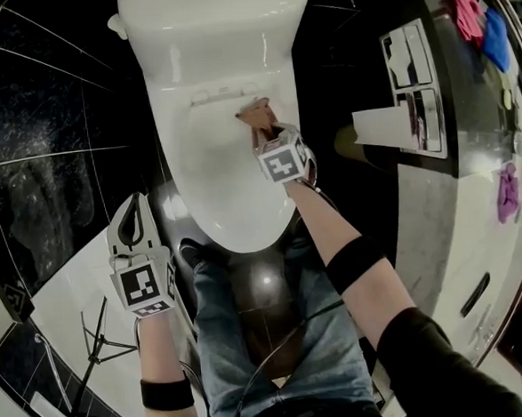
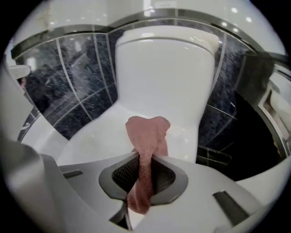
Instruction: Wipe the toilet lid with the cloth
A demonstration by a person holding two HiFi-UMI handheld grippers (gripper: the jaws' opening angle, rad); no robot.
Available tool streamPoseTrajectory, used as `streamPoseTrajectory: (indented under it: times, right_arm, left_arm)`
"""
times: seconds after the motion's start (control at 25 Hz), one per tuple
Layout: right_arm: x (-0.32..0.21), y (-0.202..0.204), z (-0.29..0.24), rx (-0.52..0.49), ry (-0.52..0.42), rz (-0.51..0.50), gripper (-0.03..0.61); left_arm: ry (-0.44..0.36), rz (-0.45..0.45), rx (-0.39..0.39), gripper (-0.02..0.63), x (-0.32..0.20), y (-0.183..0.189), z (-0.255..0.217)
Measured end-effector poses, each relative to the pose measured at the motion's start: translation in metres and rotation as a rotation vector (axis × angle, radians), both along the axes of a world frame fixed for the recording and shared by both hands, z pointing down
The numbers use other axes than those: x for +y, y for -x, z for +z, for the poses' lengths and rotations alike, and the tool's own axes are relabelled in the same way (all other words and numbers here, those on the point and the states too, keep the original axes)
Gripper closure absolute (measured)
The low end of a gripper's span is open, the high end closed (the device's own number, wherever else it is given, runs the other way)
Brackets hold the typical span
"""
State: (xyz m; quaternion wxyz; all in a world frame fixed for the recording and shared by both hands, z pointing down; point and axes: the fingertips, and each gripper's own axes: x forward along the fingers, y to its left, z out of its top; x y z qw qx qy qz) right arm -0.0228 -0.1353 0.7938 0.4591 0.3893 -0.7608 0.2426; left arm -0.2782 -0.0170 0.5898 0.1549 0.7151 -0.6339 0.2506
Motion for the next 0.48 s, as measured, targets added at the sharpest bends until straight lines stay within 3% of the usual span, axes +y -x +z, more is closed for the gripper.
streamPoseTrajectory:
  times: [0.12, 0.28, 0.4, 0.48]
  right_arm:
    - [0.042, 0.108, -0.016, -0.121, 0.006, -0.212, 0.500]
    - [0.096, 0.210, 0.000, -0.142, 0.052, -0.406, 0.499]
    - [0.119, 0.229, 0.021, -0.097, 0.127, -0.444, 0.499]
    - [0.120, 0.219, 0.034, -0.098, 0.164, -0.392, 0.499]
  left_arm:
    - [0.018, -0.016, 0.010, 0.608, 0.005, 0.005, -0.001]
    - [0.012, -0.019, -0.015, 0.608, 0.016, 0.026, 0.008]
    - [0.010, -0.031, -0.021, 0.608, 0.023, 0.040, 0.012]
    - [0.024, -0.036, -0.014, 0.608, 0.025, 0.044, 0.011]
